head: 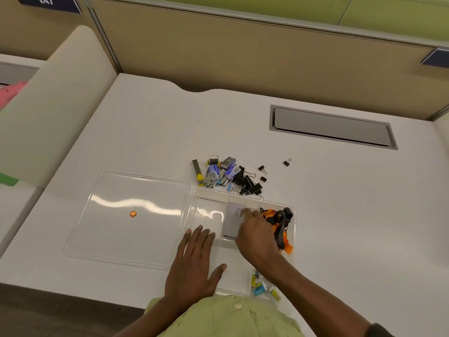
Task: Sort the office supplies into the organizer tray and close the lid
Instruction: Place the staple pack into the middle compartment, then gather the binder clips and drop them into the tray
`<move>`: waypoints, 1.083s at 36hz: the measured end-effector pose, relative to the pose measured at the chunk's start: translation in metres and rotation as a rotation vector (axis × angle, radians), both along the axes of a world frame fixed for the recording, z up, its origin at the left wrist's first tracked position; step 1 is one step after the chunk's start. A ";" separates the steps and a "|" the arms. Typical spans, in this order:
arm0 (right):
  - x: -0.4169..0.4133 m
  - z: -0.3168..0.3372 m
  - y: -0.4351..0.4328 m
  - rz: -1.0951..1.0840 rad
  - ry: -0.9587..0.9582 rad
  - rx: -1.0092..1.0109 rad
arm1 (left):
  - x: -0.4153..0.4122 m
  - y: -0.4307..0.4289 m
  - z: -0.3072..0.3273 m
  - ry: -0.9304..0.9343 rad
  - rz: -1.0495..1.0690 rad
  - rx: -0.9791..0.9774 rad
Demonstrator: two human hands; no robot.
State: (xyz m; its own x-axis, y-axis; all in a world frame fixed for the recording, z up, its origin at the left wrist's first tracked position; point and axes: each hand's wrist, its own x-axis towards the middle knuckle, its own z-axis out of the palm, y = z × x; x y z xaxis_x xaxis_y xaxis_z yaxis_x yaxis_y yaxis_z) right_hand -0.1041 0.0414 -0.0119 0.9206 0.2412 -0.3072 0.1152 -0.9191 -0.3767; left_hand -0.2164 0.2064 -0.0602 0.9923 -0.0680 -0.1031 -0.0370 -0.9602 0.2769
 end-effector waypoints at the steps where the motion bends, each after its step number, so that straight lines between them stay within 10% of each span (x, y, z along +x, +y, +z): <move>1: 0.004 0.000 0.005 -0.037 0.039 0.003 | 0.000 0.001 -0.001 -0.005 -0.003 -0.007; 11: 0.014 -0.003 0.021 -0.075 0.116 -0.040 | 0.001 0.002 -0.004 0.001 -0.022 -0.008; 21: 0.076 0.023 -0.011 -0.211 -0.246 0.057 | 0.000 0.002 -0.008 -0.041 -0.022 -0.008; 29: 0.169 -0.002 -0.016 -0.205 0.255 -0.099 | -0.001 0.002 -0.009 -0.046 -0.015 -0.013; 39: 0.172 -0.016 -0.004 -0.139 0.214 -0.111 | -0.003 0.000 -0.008 -0.038 0.027 -0.016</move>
